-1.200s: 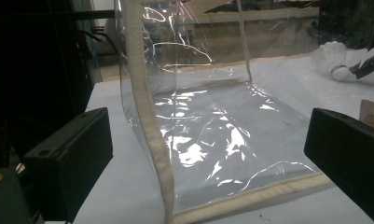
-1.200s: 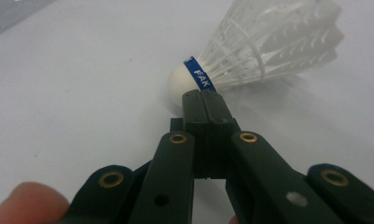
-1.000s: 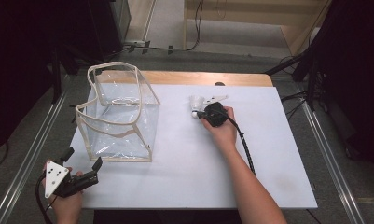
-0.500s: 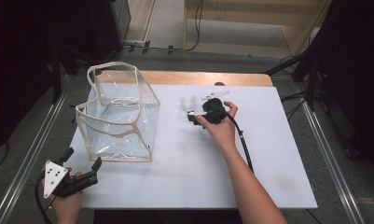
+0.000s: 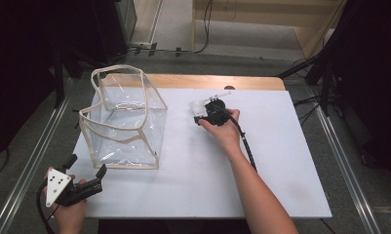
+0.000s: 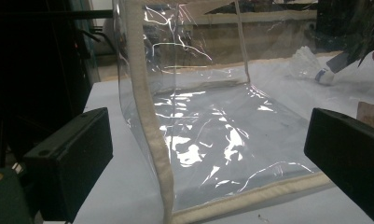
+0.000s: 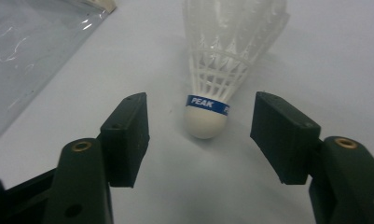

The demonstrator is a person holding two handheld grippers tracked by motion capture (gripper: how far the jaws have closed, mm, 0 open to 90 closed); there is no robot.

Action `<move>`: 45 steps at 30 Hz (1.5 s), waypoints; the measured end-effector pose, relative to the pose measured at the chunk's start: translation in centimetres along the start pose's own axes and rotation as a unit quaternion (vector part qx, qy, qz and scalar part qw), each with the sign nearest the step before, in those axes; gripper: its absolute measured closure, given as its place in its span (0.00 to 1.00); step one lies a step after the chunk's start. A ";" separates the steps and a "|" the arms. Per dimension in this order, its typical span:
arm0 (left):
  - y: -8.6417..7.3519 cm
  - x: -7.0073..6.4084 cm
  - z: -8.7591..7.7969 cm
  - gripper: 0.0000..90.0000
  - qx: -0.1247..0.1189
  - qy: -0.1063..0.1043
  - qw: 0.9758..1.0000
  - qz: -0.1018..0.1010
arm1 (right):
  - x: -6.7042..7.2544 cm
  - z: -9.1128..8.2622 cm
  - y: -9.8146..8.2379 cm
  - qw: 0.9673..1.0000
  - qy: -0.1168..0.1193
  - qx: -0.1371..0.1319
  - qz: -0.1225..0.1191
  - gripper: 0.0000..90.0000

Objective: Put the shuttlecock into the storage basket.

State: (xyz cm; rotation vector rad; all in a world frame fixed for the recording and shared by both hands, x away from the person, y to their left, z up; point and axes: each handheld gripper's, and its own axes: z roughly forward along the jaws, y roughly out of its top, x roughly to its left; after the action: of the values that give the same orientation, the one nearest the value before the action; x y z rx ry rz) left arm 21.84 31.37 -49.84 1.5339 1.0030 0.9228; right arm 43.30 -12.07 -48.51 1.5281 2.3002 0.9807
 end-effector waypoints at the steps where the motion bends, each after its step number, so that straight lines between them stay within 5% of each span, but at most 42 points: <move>1: 0.0 0.0 0.0 0.02 0.000 0.000 1.000 0.000 | 0.1 0.1 0.1 1.000 0.001 0.002 0.003 0.42; 9: 0.0 0.0 0.0 0.02 -0.001 -0.001 1.000 -0.001 | 0.0 1.4 0.3 0.999 -0.031 0.030 0.015 0.52; 14: 0.0 0.0 0.0 0.02 -0.001 -0.001 1.000 -0.001 | -0.1 1.8 0.1 0.999 -0.039 0.031 0.018 0.68; 45: 0.0 0.0 0.0 0.02 -0.001 -0.002 1.000 -0.001 | 2.4 -2.1 1.8 0.999 0.010 -0.046 -0.025 0.68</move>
State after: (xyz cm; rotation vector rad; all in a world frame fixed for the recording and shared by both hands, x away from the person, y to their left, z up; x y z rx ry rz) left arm 21.81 31.40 -49.84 1.5328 1.0007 0.9198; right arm 42.51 -10.40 -45.38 1.4241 2.2618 1.0777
